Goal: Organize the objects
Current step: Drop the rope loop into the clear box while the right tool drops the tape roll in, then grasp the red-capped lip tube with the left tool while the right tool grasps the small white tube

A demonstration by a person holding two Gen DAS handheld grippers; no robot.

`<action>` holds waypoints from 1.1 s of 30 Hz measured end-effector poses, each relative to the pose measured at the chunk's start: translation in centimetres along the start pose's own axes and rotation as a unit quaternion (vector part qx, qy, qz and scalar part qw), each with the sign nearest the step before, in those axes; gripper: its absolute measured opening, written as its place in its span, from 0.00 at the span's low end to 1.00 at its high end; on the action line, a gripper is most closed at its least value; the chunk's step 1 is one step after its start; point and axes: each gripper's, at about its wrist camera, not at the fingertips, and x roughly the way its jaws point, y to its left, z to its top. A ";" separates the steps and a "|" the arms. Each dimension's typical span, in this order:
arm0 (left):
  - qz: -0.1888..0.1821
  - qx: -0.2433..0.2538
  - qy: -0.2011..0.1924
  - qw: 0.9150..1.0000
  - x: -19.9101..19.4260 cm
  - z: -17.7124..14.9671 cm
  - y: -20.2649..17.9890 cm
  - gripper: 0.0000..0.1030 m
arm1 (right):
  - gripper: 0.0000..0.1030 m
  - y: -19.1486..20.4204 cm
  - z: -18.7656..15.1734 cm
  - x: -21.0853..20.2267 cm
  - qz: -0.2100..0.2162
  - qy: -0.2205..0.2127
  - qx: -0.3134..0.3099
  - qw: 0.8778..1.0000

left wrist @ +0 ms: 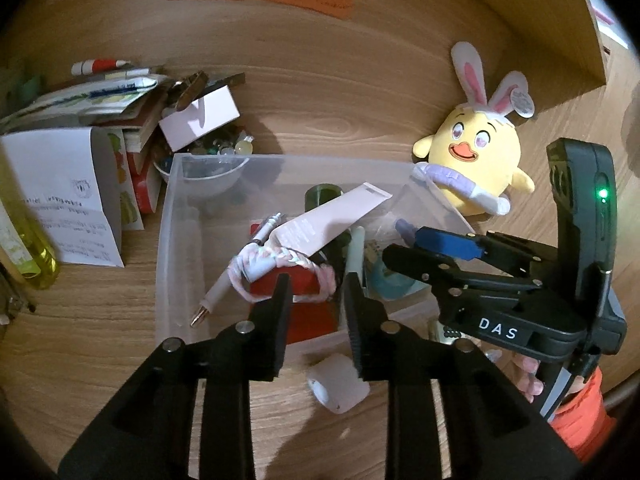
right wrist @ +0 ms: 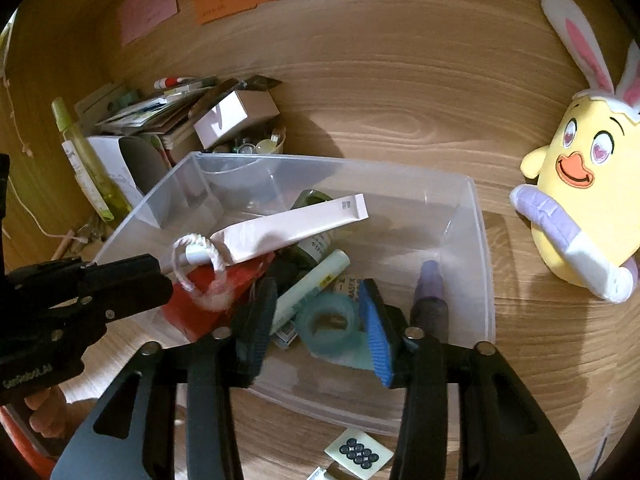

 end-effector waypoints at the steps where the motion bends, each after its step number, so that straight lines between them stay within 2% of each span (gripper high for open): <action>1: 0.000 0.001 -0.002 1.000 -0.1 0.0 -0.1 0.33 | 0.51 0.1 0.0 -0.2 -0.003 -0.002 -0.001 1.000; 7: 0.011 0.008 -0.027 1.000 -2.1 0.0 -0.9 0.60 | 0.58 0.4 0.1 -1.8 -0.007 -0.016 -0.009 1.000; 9: 0.017 0.009 -0.037 0.999 -2.9 -0.1 -1.2 0.72 | 0.64 0.4 0.0 -2.4 -0.007 -0.020 -0.010 1.000; 14: 0.023 0.015 -0.049 0.998 -4.6 -1.1 -2.0 0.87 | 0.70 -0.1 -1.0 -4.5 -0.003 -0.027 -0.010 1.000; 17: 0.030 0.023 -0.049 0.998 -5.2 -2.2 -2.6 0.90 | 0.76 -1.0 -2.3 -5.9 -0.005 -0.032 -0.007 0.999; 23: 0.026 0.033 -0.012 0.999 -4.4 -5.5 -3.8 0.91 | 0.78 -2.9 -5.2 -7.5 -0.009 -0.023 0.003 1.000; 28: 0.022 0.038 0.036 0.998 -2.4 -8.3 -4.9 0.91 | 0.78 -3.5 -8.1 -6.6 -0.016 0.014 -0.008 1.000; 31: 0.033 0.026 0.064 0.997 -1.2 -9.6 -5.0 0.91 | 0.78 -3.6 -9.6 -5.4 -0.009 0.045 -0.017 0.999; 33: 0.043 0.021 0.084 0.995 -0.5 -10.2 -5.1 0.86 | 0.78 -3.6 -10.3 -4.6 -0.006 0.058 -0.020 0.998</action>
